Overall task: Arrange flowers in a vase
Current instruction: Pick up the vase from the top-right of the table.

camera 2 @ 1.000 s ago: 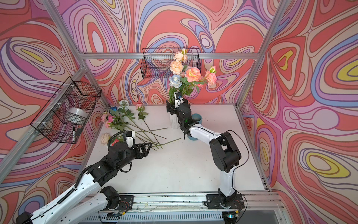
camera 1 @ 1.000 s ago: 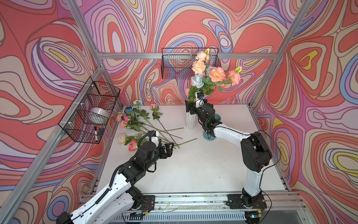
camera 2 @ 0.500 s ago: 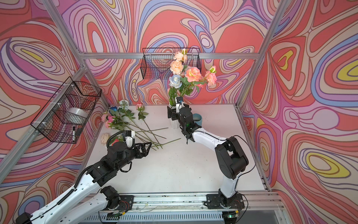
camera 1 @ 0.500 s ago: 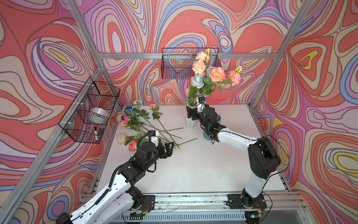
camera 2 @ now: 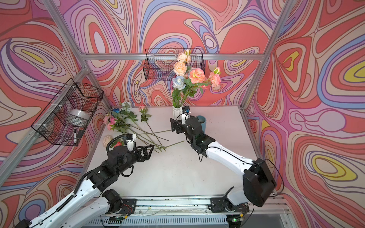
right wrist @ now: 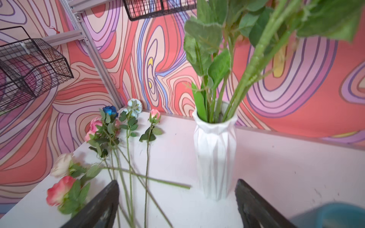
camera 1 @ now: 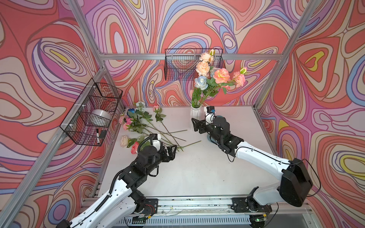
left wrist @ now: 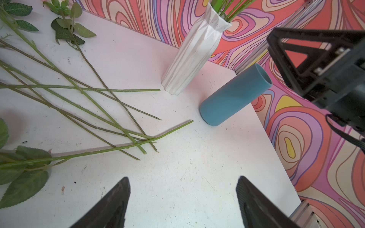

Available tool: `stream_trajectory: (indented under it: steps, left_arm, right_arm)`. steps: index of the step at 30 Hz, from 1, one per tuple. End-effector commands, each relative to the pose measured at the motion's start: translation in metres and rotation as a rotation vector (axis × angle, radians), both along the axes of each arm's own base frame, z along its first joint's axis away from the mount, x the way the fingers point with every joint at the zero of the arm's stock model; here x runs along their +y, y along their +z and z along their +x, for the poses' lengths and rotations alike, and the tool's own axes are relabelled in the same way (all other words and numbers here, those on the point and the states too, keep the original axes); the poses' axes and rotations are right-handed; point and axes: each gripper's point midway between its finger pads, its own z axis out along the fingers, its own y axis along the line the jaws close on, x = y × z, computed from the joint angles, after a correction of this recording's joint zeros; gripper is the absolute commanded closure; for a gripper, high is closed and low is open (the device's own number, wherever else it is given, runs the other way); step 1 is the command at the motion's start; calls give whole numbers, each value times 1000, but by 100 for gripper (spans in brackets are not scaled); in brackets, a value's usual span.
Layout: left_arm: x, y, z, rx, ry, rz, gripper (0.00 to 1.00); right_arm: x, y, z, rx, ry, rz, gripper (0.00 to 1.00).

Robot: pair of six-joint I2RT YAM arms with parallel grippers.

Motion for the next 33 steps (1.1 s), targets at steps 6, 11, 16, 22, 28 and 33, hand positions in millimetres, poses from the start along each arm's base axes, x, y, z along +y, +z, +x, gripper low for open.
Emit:
stream_trajectory:
  steps: [6, 11, 16, 22, 28, 33]
  left_arm:
    - [-8, -1, -1, -3, -40, -26, 9]
    - [-8, 3, -2, -15, -49, -37, 9]
    - [-5, 4, -4, -11, -37, -46, 9]
    - [-5, 5, -8, -14, -41, -72, 9]
    - [2, 11, -13, -42, -27, -89, 9]
    - [3, 17, -15, -54, -28, -92, 9]
  right_arm:
    - [-75, -23, -31, 340, -237, -6, 2]
    - [-128, -21, -17, 434, -415, 46, 4]
    - [-159, -25, 16, 533, -450, 94, 19]
    - [-164, -51, 50, 637, -460, 44, 34]
    - [-171, -76, 60, 706, -504, -34, 45]
    - [-177, -91, 50, 778, -522, -103, 61]
